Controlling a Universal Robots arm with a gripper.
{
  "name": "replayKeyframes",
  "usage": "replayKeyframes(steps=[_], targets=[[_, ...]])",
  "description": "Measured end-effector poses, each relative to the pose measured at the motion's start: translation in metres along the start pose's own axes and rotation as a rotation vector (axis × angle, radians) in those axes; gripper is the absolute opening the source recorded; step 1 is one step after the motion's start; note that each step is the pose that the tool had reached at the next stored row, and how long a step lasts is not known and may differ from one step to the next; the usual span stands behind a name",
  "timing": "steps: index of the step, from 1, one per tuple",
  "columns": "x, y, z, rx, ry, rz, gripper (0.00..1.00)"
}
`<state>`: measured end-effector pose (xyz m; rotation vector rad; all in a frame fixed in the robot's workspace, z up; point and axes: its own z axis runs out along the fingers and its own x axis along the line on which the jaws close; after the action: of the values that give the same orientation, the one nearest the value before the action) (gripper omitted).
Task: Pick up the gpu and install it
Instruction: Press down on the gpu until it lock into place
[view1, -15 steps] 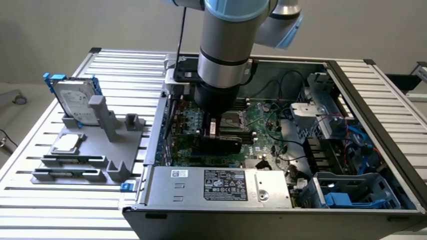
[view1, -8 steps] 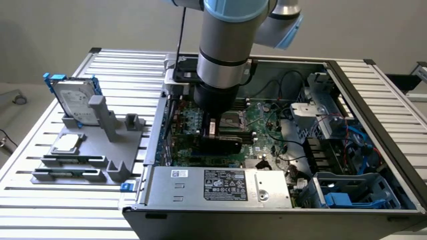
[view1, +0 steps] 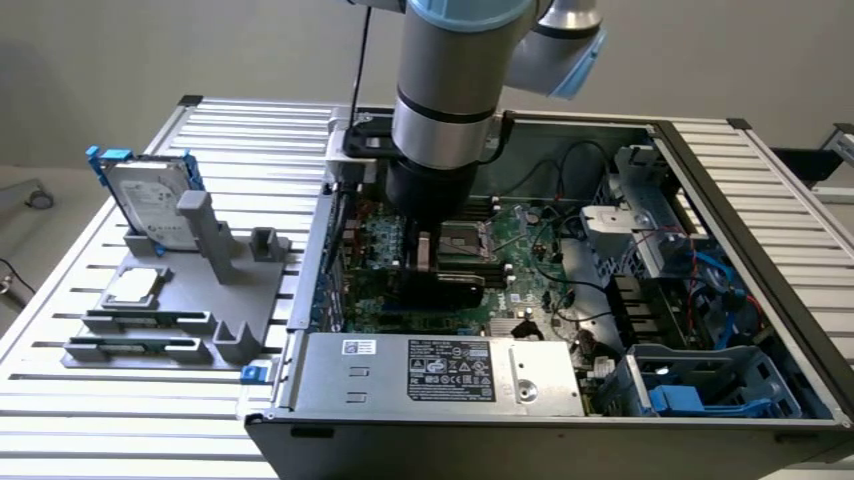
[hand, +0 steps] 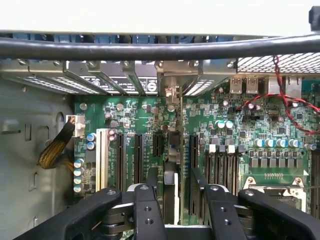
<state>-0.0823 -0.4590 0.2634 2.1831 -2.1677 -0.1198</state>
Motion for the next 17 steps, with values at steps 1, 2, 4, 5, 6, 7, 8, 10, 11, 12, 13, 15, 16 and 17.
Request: replayKeyframes(steps=[1,2,4,5,6,7,8,10,11,12,13,15,16,17], targets=[[0.0,0.001,-0.0038,-0.0001,0.0002,0.0,0.4],[0.0,0.002,-0.0073,0.0,-0.0001,0.0,0.4],[0.0,0.0037,-0.0134,-0.0001,0.0001,0.0,0.4],[-0.001,0.0046,-0.0158,-0.0001,0.0001,0.0,0.4],[-0.001,0.0054,-0.0173,-0.0001,0.0,0.0,0.4],[-0.002,0.0061,-0.0183,0.0,-0.0001,0.0,0.4],[-0.002,0.0065,-0.0187,0.0001,-0.0003,0.0,0.4],[-0.004,0.007,-0.019,0.0,0.0,0.0,0.38],[-0.005,0.0072,-0.0189,0.0,0.0,0.0,0.31],[-0.006,0.0074,-0.0189,0.0,0.0001,-0.001,0.25],[-0.006,0.0078,-0.0189,0.0,0.0001,-0.001,0.19],[-0.007,0.0089,-0.0187,0.0,0.0001,-0.001,0.13],[-0.007,0.0094,-0.0187,0.0,0.0001,-0.001,0.11],[-0.007,0.0098,-0.0186,0.0001,0.0002,-0.002,0.11]])
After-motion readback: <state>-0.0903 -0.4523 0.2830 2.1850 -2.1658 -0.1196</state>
